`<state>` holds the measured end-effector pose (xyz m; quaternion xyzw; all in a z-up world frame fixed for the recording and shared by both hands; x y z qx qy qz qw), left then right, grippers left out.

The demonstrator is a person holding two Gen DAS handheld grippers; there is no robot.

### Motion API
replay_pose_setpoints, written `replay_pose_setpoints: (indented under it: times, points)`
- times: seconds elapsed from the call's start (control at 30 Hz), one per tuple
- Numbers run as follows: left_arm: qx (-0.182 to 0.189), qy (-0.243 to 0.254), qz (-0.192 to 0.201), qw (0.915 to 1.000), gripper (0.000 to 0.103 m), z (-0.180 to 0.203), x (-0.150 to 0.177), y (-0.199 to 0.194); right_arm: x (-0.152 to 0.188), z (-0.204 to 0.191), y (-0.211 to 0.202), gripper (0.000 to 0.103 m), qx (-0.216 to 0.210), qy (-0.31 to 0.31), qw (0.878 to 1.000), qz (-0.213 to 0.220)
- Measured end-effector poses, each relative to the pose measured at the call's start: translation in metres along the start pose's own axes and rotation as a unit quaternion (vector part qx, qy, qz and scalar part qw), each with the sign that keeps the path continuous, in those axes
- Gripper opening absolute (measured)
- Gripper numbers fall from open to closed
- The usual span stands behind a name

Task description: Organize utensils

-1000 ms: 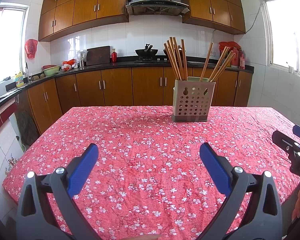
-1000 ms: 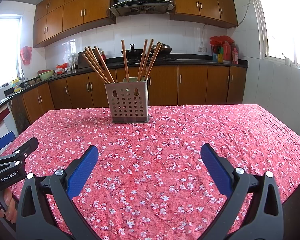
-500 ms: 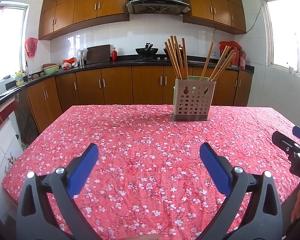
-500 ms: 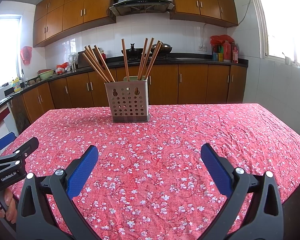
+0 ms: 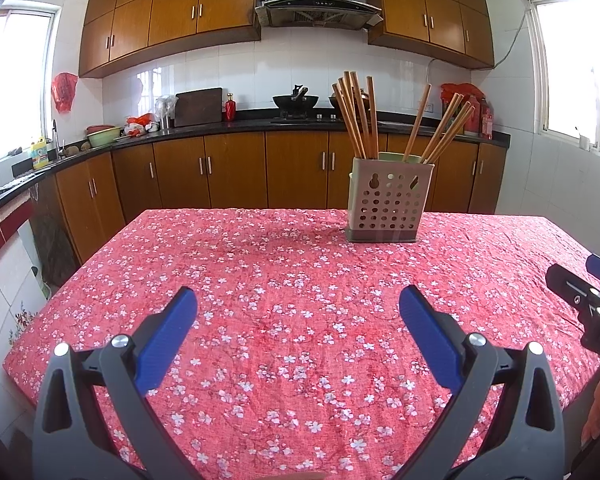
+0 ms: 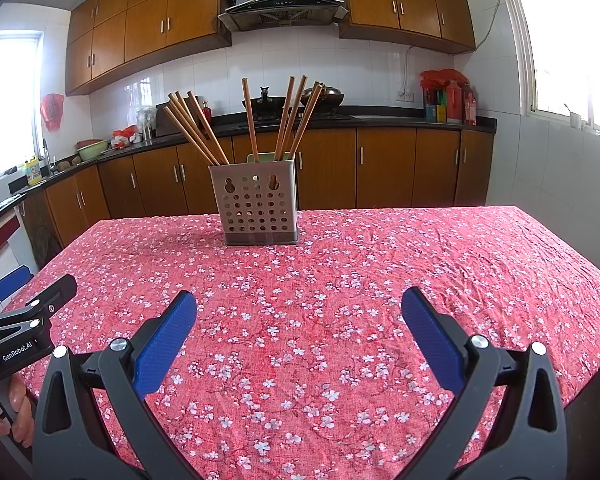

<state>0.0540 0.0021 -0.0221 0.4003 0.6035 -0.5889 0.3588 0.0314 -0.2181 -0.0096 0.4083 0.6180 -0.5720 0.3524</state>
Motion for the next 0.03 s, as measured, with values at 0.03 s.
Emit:
replay_pose_setpoints:
  times: [0.03]
  points:
    - [0.0,0.0,0.0,1.0,0.099,0.0,-0.0001,0.0,0.0004,-0.001,0.0,0.101,0.0,0.0,1.0,0.0]
Point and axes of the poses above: each gripper's, at about its wrist camera, not at the fingertips, and y roughly the way its jaws point, z to its right, x to its underside, the point moved 3 cm from there along y, roughly the way its jaws point, and after that the axes turned 2 degrees about y, right-handed, at the moved point
